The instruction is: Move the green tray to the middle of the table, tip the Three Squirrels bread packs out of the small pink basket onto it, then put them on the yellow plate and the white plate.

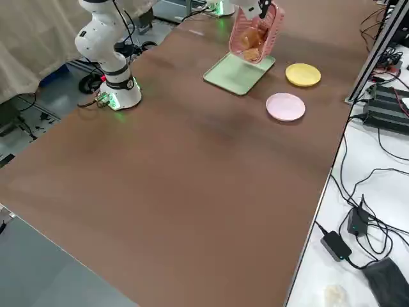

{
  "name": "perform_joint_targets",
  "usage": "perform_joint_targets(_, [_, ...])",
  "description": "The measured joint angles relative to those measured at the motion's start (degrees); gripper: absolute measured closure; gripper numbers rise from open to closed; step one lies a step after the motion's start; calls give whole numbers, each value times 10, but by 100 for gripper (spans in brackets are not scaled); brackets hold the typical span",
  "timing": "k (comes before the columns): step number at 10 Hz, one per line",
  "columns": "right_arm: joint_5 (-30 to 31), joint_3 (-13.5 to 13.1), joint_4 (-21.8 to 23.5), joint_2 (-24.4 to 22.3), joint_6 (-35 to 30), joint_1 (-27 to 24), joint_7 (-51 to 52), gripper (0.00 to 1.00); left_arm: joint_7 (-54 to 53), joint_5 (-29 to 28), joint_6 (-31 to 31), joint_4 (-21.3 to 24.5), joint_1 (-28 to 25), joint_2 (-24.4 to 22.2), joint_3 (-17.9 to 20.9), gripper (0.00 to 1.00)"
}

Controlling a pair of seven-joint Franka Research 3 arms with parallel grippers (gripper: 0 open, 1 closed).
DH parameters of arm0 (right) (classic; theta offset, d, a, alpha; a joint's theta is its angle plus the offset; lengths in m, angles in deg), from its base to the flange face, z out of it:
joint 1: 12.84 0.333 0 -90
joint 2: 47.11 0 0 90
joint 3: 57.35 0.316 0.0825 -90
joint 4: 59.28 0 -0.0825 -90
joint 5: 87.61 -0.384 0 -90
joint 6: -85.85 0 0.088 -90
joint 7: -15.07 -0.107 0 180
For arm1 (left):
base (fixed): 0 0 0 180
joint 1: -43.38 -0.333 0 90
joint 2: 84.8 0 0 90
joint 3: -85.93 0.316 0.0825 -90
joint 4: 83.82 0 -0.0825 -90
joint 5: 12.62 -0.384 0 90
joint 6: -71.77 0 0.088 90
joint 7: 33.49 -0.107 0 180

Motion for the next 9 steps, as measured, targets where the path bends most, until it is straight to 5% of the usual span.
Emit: perform_joint_targets(9, [-200, 10, 21, 37, -10, 0, 253, 93, -2, 0, 4, 2, -2, 3, 1, 0])
